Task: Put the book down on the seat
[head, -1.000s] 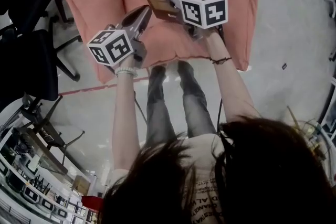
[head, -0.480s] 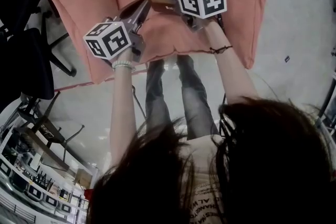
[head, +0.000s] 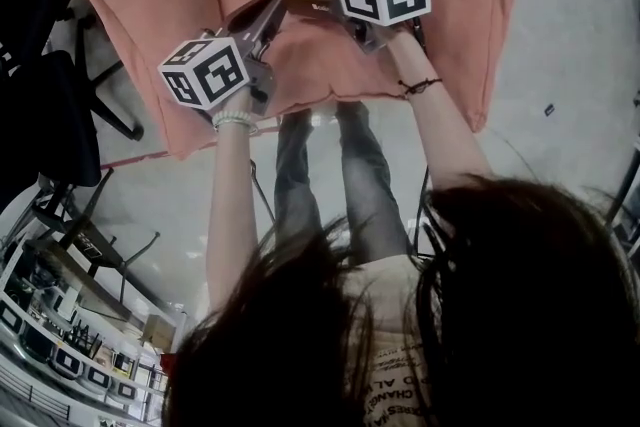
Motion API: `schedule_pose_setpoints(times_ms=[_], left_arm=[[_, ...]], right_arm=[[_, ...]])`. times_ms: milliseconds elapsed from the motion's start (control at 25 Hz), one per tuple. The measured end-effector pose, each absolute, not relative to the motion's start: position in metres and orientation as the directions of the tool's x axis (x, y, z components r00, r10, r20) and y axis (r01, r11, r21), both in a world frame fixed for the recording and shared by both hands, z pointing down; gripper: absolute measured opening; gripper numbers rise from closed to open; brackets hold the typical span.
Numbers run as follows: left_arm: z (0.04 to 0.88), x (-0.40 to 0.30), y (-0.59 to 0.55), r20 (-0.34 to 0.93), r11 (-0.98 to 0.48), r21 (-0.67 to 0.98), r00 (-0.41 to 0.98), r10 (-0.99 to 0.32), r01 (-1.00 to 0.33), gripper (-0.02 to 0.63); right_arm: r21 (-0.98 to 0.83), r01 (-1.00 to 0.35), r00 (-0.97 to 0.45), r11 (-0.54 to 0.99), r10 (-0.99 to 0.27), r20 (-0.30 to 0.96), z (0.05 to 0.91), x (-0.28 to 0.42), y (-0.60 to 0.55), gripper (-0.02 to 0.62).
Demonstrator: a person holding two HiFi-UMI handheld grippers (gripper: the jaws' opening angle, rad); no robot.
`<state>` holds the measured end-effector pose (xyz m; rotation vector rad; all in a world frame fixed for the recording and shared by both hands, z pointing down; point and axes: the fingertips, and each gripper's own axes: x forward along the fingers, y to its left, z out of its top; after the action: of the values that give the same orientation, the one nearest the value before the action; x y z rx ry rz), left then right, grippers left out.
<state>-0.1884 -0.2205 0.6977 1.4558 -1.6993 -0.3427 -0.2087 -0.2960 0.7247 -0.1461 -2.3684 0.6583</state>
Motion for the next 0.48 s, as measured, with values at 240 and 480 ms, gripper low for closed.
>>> schedule_pose_setpoints(times_ms=[240, 480], left_arm=[[0.701, -0.189, -0.22, 0.415, 0.283, 0.682, 0.037, -0.909, -0.674, -0.008], [0.702, -0.186, -0.226, 0.404, 0.271, 0.689, 0.047, -0.913, -0.672, -0.008]], right_arm=[[-0.471, -0.095, -0.732, 0.877, 0.259, 0.63, 0.734, -0.207, -0.298, 0.152], [-0.42, -0.117, -0.712, 0.9, 0.218, 0.667, 0.741, -0.206, -0.303, 0.17]])
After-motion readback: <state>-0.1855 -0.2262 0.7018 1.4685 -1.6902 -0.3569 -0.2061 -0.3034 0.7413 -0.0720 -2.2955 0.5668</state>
